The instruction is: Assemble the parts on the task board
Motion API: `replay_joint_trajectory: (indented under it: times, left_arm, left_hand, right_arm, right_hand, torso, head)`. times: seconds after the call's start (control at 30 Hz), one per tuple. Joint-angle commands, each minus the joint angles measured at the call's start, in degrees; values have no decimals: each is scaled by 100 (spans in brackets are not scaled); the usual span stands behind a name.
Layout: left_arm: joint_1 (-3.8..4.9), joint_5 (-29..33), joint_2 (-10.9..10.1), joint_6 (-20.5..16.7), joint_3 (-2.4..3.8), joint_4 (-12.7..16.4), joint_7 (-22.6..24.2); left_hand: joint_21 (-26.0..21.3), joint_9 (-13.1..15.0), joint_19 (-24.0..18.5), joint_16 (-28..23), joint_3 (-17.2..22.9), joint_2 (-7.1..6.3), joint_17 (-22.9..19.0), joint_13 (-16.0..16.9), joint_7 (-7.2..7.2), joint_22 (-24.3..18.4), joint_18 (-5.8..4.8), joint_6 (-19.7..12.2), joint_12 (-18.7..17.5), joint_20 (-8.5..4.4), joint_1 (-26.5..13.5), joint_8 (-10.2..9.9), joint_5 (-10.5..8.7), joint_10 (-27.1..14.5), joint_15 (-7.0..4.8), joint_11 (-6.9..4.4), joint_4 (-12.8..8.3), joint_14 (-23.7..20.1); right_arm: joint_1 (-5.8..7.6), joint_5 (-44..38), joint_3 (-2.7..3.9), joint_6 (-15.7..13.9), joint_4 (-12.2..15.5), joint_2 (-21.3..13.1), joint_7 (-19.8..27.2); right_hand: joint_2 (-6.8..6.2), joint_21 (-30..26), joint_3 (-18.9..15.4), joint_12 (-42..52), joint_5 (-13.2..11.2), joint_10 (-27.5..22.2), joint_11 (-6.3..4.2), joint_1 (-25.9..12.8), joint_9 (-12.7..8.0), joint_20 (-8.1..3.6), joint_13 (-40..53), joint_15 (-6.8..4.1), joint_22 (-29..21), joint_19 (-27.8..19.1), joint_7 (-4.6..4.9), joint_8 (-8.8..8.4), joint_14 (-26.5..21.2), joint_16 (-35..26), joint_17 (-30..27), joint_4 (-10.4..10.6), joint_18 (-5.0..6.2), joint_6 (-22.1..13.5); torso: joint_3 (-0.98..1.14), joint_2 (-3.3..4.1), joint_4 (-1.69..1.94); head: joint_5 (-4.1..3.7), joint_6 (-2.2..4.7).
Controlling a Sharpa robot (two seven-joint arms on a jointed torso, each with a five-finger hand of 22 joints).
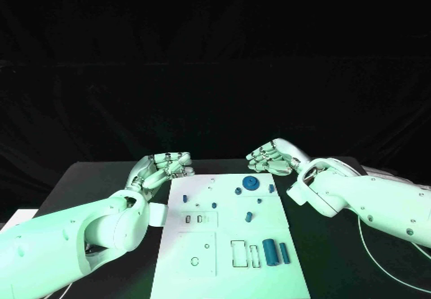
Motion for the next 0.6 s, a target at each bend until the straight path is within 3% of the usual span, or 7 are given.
replay_joint_trajectory:
  times: [0.03,0.13,0.2,0.3,0.47,0.53,0.6]
  left_arm:
    - [25,1,-81,215,19,204,29]
    - [40,72,-147,253,30,369,2]
    - [57,117,-181,284,36,472,-14]
    - [85,158,-211,323,42,594,-33]
    - [108,185,-229,326,47,702,-71]
    - [113,190,-225,320,48,715,-85]
    - [115,201,-221,318,48,718,-92]
  left_hand:
    - [104,-7,426,63,-36,114,251,10,-59,9,76,241,-126,-122,8,-95,-35,301,-120,-78,-141,429]
    - [108,-8,442,62,-39,116,266,8,-60,9,75,244,-138,-127,9,-104,-35,303,-124,-79,-147,442]
    - [96,-10,438,35,-45,115,279,3,-56,2,69,238,-164,-126,9,-123,-36,292,-117,-73,-158,420]
    - [53,-12,403,-39,-57,124,302,-5,-45,-23,61,237,-213,-113,6,-160,-36,281,-94,-58,-180,353]
    - [35,-14,392,-69,-72,117,319,-8,-26,-35,60,228,-242,-106,-4,-186,-37,271,-84,-46,-192,337]
    - [31,-15,393,-75,-80,112,327,-9,-17,-37,61,223,-252,-103,-11,-195,-37,267,-82,-41,-194,339]
    - [29,-16,394,-80,-88,108,333,-9,-10,-40,61,219,-260,-101,-17,-203,-38,263,-80,-35,-197,341]
  right_arm:
    - [55,-2064,15,377,82,14,-988]
    - [107,-2690,22,605,131,44,-1305]
    - [135,-3057,25,762,156,72,-1478]
    - [161,-3453,27,956,179,118,-1658]
    - [177,-3792,28,1140,159,206,-1755]
    - [180,-3885,29,1212,136,246,-1738]
    - [181,-3940,29,1266,129,271,-1720]
  right_hand:
    - [-231,829,92,-45,-178,403,-209,17,22,-441,14,-410,396,923,-148,-12,1355,487,304,-79,85,291]
    - [-275,1178,85,-64,-321,467,-279,-22,18,-591,7,-505,587,1164,-207,-24,1783,748,487,-38,78,341]
    - [-346,1507,148,-69,-356,499,-288,-102,11,-676,6,-557,784,1245,-249,-37,1841,1252,807,39,60,376]
    - [-443,1876,285,-73,-366,429,-351,-162,2,-706,4,-580,1009,1290,-271,-48,1822,1877,1203,128,60,345]
    - [-563,2383,507,-71,-352,341,-356,-212,7,-711,5,-576,1324,1305,-287,-43,1814,2767,1750,284,65,323]
    - [-633,2722,591,-74,-339,356,-341,-244,11,-697,6,-587,1573,1368,-305,-43,1855,3709,2579,364,44,336]
    - [-711,3504,684,-71,-352,369,-328,-272,13,-686,7,-586,2469,1516,-303,-41,1886,4847,3725,468,-62,343]
  torso:
    - [3,197,43]
    - [2,279,50]
    - [1,341,57]
    - [4,427,65]
    - [15,522,80]
    - [16,561,87]
    - [14,586,93]
  head:
    - [-59,65]
    - [-90,80]
    - [-104,86]
    - [-125,101]
    - [-126,106]
    - [-140,116]
    - [-162,117]
